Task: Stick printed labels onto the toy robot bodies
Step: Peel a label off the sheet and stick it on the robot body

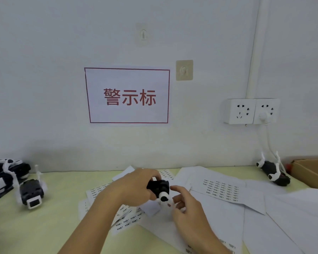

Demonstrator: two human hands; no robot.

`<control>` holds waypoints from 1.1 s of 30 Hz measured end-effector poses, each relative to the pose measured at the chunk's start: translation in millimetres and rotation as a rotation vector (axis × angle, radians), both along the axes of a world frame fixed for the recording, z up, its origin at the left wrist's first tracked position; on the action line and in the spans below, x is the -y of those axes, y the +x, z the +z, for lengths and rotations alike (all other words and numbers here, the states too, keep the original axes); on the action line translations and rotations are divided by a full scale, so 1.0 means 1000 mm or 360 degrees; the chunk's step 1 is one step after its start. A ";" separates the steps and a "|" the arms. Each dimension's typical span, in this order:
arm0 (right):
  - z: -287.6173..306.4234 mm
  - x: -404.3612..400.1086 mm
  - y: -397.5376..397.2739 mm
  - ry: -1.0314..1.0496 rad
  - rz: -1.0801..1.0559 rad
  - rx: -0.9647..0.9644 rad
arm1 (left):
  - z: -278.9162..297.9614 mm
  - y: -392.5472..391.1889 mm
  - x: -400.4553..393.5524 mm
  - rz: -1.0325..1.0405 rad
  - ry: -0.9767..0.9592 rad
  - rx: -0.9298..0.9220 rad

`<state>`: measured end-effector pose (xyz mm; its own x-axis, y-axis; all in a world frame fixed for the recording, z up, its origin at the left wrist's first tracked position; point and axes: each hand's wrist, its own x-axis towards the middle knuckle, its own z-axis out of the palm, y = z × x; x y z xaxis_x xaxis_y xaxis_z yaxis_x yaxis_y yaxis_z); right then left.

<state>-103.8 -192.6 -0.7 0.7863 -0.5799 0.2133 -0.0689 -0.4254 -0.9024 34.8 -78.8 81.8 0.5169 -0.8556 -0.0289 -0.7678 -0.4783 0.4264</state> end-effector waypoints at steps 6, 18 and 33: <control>0.003 0.004 0.001 0.0147 0.0020 -0.0150 | 0.013 0.013 -0.022 0.0126 0.0244 0.0020; 0.019 0.038 -0.008 0.1428 0.0168 0.0190 | -0.009 -0.045 0.033 -0.0208 -0.0467 0.0187; 0.008 0.150 -0.074 -0.0425 -0.0909 -0.1079 | -0.108 -0.074 0.068 -0.0308 -0.0366 0.0319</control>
<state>-177.8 -343.0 7.0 0.4019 -0.9157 -0.0058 -0.8097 -0.3524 -0.4692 -39.1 -147.2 -25.8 0.3205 -0.9105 0.2613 -0.9141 -0.2249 0.3375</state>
